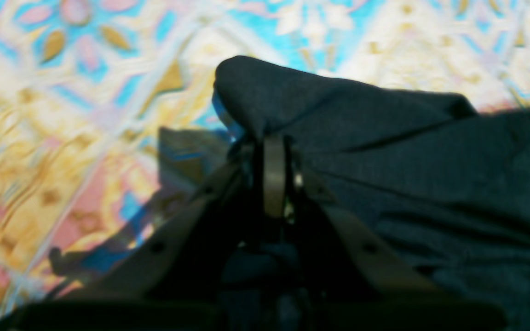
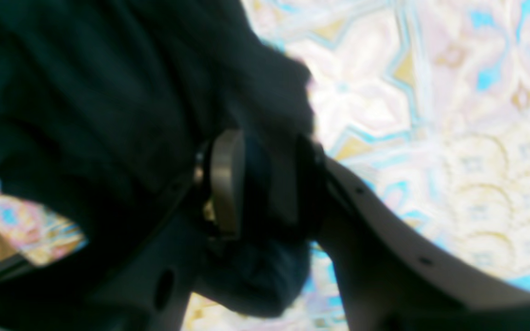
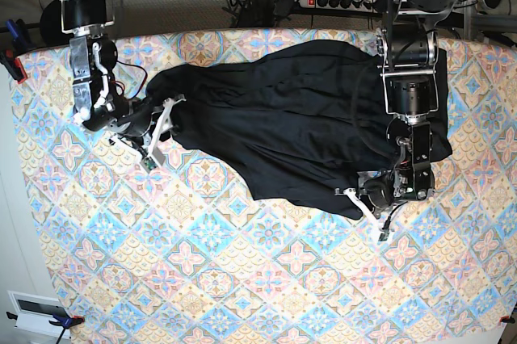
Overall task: Layout the t-shirt on the table in an organized manner, then fold the t-shirt properly
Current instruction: 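Hold the shirt with both grippers and drag it to spread flat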
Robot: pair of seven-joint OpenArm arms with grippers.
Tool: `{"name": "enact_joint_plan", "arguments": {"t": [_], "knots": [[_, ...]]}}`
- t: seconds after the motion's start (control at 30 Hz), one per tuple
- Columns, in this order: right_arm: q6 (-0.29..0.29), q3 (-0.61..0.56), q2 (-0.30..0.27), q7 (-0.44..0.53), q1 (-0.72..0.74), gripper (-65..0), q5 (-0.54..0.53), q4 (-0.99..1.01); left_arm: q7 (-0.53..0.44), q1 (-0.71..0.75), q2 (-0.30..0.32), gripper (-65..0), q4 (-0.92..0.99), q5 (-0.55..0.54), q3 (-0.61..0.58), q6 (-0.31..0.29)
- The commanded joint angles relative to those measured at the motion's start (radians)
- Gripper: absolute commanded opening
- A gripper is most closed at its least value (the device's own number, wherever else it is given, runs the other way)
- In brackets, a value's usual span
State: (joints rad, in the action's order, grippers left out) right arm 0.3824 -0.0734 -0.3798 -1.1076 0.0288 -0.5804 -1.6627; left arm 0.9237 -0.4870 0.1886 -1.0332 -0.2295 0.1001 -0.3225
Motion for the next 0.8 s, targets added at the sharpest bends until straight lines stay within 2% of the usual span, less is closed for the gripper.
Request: {"name": "enact_joint_plan", "arguments": {"t": [0.0,0.27,0.5,0.67,0.73,0.77], "knots": [[0.003,0.007,-0.014,0.031,0.027,-46.7,-0.013,-0.001,-0.016,-0.025,0.007,-64.8,-0.019,-0.011,0.002,-0.005],[0.003,0.001,-0.012,0.126,0.033,-46.0,-0.013,0.178,-0.018,-0.02,0.007,-64.8,-0.019,-0.011,0.002,-0.005],[0.003,0.001,-0.011,0.136,0.035,-38.2,-0.013,0.247,-0.016,-0.02,0.007,-64.8,-0.019,-0.011,0.002,-0.005],[0.005,-0.001,-0.009,0.136,0.05,-38.2,-0.013,0.246,-0.016,-0.02,0.005,-64.8,-0.019,-0.011,0.0,-0.005],[0.03,-0.001,-0.009,0.136,0.064,-38.5,-0.013,0.247,-0.016,-0.02,0.005,-64.8,-0.019,-0.014,0.0,-0.005],[0.068,-0.001,-0.008,0.136,0.07,-39.3,-0.011,0.247,-0.016,-0.02,0.005,-64.8,-0.019,-0.015,0.0,-0.005]]}}
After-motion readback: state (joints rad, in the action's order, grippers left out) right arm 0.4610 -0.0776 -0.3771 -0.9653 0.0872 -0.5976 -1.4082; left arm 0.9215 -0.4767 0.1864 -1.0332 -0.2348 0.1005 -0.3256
